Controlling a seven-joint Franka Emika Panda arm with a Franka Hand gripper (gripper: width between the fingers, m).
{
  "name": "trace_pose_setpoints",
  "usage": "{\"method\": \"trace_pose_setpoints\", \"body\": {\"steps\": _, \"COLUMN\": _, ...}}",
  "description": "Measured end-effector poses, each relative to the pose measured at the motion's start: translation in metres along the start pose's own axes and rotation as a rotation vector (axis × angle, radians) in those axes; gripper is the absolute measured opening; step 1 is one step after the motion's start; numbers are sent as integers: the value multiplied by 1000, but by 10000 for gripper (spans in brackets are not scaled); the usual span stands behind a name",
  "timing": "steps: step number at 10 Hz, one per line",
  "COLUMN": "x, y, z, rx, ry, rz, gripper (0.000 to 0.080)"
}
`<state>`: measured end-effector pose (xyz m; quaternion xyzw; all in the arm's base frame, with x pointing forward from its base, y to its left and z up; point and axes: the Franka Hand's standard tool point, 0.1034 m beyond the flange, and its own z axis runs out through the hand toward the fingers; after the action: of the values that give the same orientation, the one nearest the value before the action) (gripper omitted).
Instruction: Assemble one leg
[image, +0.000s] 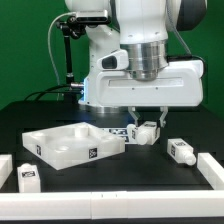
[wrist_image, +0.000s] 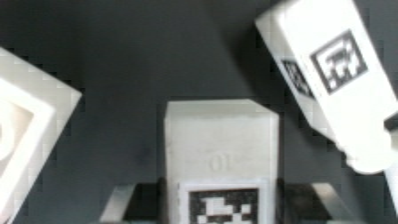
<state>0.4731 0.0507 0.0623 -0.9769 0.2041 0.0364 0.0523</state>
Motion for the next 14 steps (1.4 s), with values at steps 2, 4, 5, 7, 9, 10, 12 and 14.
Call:
{"method": "trace_pose_setpoints", "body": {"steps": 2, "x": 0, "y": -1, "z": 0, "rx": 0, "ry": 0, "rz": -2, "gripper": 279}}
{"method": "trace_pose_setpoints", "body": {"steps": 4, "x": -25, "y": -8, "z": -9, "rx": 2, "ry": 13, "rz": 4, "gripper": 279}}
{"method": "trace_pose_setpoints", "body": {"steps": 5, "x": -59, "y": -12, "z": -17, "rx": -1, "ry": 30, "rz": 4, "gripper": 279}}
{"method": "trace_pose_setpoints", "body": {"steps": 7, "x": -84, "y": -11, "z": -12, "rx": -9, "ry": 46, "rz": -10, "gripper": 279}}
{"method": "trace_pose_setpoints", "body": {"steps": 9, "x": -82, "y": -12, "z": -12, "rx": -7, "ry": 49, "rz": -10, "gripper": 279}}
{"method": "trace_pose_setpoints", "body": {"steps": 10, "x": -84, "y": -13, "z": -10, "rx": -8, "ry": 49, "rz": -6, "gripper": 279}}
{"method": "trace_pose_setpoints", "body": {"steps": 12, "x": -112, "y": -19, "z": 9, "rx": -10, "ry": 64, "rz": -1, "gripper": 279}}
{"method": "trace_pose_setpoints", "body": {"steps": 14, "x": -147, "y": -28, "z": 36, "rx": -17, "ry": 81, "rz": -24, "gripper": 279}}
